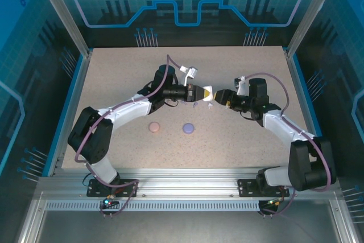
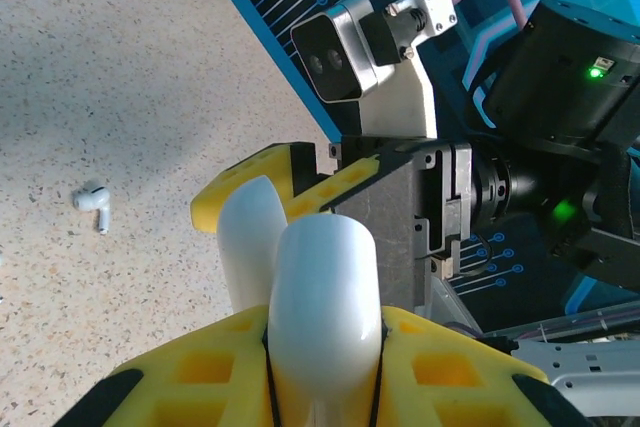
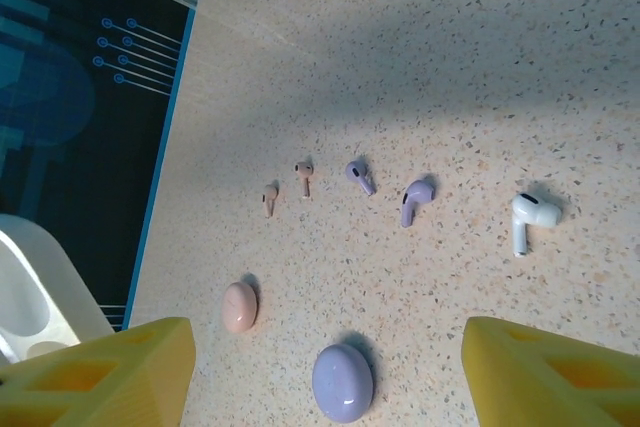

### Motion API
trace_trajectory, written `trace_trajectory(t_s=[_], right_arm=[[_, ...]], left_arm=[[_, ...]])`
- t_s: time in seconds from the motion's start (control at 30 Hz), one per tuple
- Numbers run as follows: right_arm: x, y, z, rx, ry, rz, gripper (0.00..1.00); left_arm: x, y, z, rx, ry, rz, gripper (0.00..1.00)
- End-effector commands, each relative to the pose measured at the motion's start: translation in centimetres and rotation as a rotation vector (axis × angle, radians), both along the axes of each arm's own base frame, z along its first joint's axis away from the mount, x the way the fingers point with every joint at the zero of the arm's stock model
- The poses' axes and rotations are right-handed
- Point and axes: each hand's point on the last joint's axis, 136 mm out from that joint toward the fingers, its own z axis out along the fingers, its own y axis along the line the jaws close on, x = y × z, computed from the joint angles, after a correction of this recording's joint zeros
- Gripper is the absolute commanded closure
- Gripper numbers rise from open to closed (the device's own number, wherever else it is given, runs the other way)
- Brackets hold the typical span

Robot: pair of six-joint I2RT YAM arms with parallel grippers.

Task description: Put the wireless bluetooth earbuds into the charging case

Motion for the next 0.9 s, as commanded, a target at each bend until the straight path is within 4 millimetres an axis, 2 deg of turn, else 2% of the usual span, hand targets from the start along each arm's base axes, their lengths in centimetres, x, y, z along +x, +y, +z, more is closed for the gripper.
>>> trace_trajectory(t_s=[0.0,0.17,0.23,0.33,0.53,0.87], right_arm=[[-1.2,-0.8,0.9,0.005,-0.013,-0.009,0.29],[-2.9,-0.4,3.8,0.054,-0.079,0.023,0.28],[-2.9,-0.1,4.5,0.083,-0.091,0.031,0.3],[-2.3,0.4,5.1,0.132,-0.095,0.034,0.37],[-1.3,1.1,5.3,0.159,-0.091,0.032,0.44],[-0.3,2.3,4.7,0.164,-0.078,0.042,0.48]], left_arm=[[-0.8,0.0,1.4,-0.038,-0.023,-0.025,1.0],[-0.7,0.0,1.5,-0.044,-0.024,-0.024,1.0],[-0.6,-0.1,1.6,-0.052,-0.024,-0.024,1.0],[-0.6,-0.1,1.8,-0.064,-0.024,-0.02,1.0],[-0.5,-0.1,2.0,-0.088,-0.017,-0.012,1.0],[-0.4,-0.3,2.1,-0.103,-0.013,-0.01,1.0]])
